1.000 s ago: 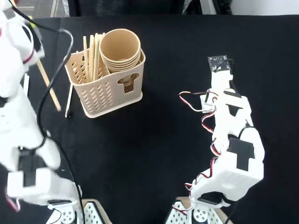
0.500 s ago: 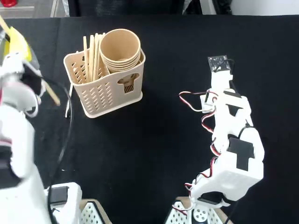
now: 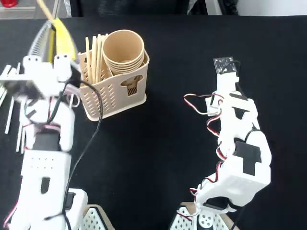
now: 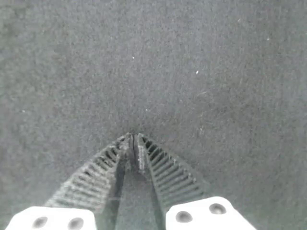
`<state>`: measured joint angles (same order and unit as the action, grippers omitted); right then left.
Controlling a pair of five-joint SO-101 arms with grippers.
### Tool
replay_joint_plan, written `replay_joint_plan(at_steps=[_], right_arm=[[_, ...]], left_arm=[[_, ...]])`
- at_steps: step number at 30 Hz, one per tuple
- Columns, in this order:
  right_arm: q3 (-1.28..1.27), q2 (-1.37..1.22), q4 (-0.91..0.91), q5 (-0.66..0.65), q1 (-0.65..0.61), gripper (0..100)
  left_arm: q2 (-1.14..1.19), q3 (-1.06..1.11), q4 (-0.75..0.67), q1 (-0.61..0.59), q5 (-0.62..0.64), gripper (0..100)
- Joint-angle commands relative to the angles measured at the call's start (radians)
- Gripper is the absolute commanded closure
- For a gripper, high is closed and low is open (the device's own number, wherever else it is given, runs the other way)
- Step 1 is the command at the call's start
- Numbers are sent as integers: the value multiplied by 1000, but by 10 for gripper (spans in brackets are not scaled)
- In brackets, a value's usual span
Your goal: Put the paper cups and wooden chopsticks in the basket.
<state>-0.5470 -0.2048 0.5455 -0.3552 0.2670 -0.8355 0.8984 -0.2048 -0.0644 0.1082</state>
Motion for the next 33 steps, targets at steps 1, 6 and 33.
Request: replay_joint_plan(at_steps=[1, 6, 33], right_arm=[[1, 59, -5, -12, 3, 985], [1, 59, -5, -12, 3, 985], [1, 59, -5, -12, 3, 985]], left_arm=[[126, -54, 51, 1, 18, 930], [144, -245, 480, 2, 20, 812], [928, -826, 1465, -414, -331, 795]])
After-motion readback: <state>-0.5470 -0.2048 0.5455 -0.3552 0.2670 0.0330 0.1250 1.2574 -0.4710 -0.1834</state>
